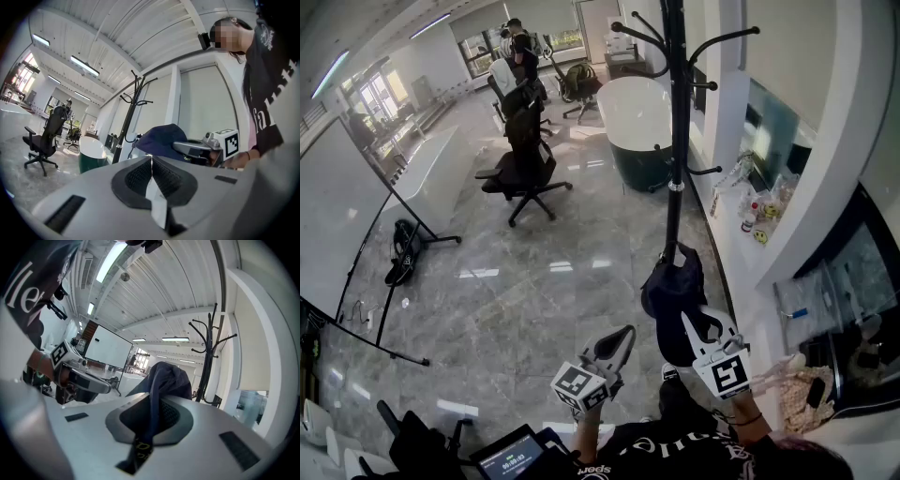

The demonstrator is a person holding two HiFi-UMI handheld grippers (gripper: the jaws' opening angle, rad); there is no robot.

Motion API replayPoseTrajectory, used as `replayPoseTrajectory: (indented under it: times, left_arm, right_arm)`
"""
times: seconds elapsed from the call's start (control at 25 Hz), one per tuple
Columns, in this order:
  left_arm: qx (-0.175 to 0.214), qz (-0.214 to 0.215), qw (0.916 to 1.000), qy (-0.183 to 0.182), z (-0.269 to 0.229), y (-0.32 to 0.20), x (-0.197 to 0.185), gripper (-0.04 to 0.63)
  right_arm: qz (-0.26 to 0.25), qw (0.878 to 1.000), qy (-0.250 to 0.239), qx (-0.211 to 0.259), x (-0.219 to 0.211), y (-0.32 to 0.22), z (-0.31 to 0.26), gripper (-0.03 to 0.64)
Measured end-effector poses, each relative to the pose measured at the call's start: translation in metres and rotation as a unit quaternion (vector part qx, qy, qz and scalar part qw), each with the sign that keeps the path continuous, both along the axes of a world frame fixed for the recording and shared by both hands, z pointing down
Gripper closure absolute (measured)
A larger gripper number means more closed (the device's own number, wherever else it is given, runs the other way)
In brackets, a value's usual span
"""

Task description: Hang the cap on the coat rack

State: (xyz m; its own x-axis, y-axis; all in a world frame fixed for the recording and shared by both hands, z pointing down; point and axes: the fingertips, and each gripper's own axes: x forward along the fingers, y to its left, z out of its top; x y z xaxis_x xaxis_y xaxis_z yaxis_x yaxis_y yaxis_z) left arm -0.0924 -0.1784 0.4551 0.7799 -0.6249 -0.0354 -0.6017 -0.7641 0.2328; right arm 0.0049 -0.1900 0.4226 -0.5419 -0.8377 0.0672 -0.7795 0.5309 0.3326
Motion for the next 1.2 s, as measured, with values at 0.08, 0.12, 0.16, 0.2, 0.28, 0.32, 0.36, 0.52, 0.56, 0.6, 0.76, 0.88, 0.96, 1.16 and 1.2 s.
replayPoseTrajectory:
  times: [0.08, 0.12, 0.16, 0.2, 0.28, 0.32, 0.36, 0.52, 0.56, 0.6, 0.76, 0.88, 0.96, 1.16, 1.2]
  left_arm:
    - [0.005, -0.007, 1.0000, -0.001, -0.005, -0.021, 0.002, 0.591]
    - [0.007, -0.011, 0.9999, -0.001, -0.008, -0.032, 0.003, 0.591]
    - [0.010, -0.016, 0.9998, 0.000, -0.012, -0.042, 0.005, 0.591]
    - [0.014, -0.023, 0.9996, 0.003, -0.015, -0.052, 0.006, 0.591]
    - [0.021, -0.040, 0.9989, 0.006, -0.023, -0.074, 0.007, 0.591]
    - [0.024, -0.048, 0.9985, 0.005, -0.026, -0.086, 0.007, 0.591]
    - [0.026, -0.055, 0.9982, 0.003, -0.029, -0.097, 0.008, 0.591]
    - [0.022, -0.070, 0.9973, 0.001, -0.024, -0.124, 0.017, 0.591]
    - [0.023, -0.080, 0.9965, 0.003, -0.023, -0.132, 0.013, 0.591]
    - [0.024, -0.091, 0.9956, 0.004, -0.024, -0.140, 0.008, 0.591]
    - [0.020, -0.116, 0.9931, 0.001, -0.010, -0.154, -0.004, 0.591]
    - [0.012, -0.131, 0.9913, -0.003, 0.003, -0.164, -0.005, 0.591]
    - [0.009, -0.140, 0.9901, -0.003, 0.009, -0.170, -0.008, 0.591]
    - [0.010, -0.138, 0.9903, 0.003, 0.006, -0.178, -0.004, 0.591]
    - [0.007, -0.135, 0.9908, 0.004, 0.005, -0.177, 0.000, 0.591]
  right_arm:
    - [-0.004, 1.000, 0.004, 0.013, 0.003, -0.029, -0.010, 0.589]
    - [-0.007, 1.000, 0.006, 0.018, 0.006, -0.043, -0.014, 0.589]
    - [-0.010, 1.000, 0.008, 0.020, 0.008, -0.056, -0.017, 0.589]
    - [-0.015, 1.000, 0.012, 0.022, 0.011, -0.070, -0.019, 0.589]
    - [-0.028, 0.999, 0.025, 0.022, 0.013, -0.098, -0.025, 0.589]
    - [-0.035, 0.999, 0.030, 0.025, 0.013, -0.114, -0.028, 0.589]
    - [-0.042, 0.998, 0.033, 0.030, 0.014, -0.129, -0.031, 0.589]
    - [-0.056, 0.997, 0.047, 0.030, 0.023, -0.175, -0.025, 0.589]
    - [-0.056, 0.997, 0.046, 0.026, 0.023, -0.188, -0.022, 0.589]
    - [-0.057, 0.997, 0.042, 0.022, 0.021, -0.201, -0.017, 0.589]
    - [-0.047, 0.997, 0.055, 0.001, 0.028, -0.237, 0.014, 0.589]
    - [-0.036, 0.998, 0.057, -0.015, 0.041, -0.262, 0.041, 0.589]
    - [-0.032, 0.997, 0.062, -0.020, 0.045, -0.274, 0.054, 0.589]
    - [-0.013, 0.996, 0.076, -0.043, 0.055, -0.284, 0.072, 0.589]
    - [-0.009, 0.996, 0.077, -0.048, 0.058, -0.284, 0.074, 0.589]
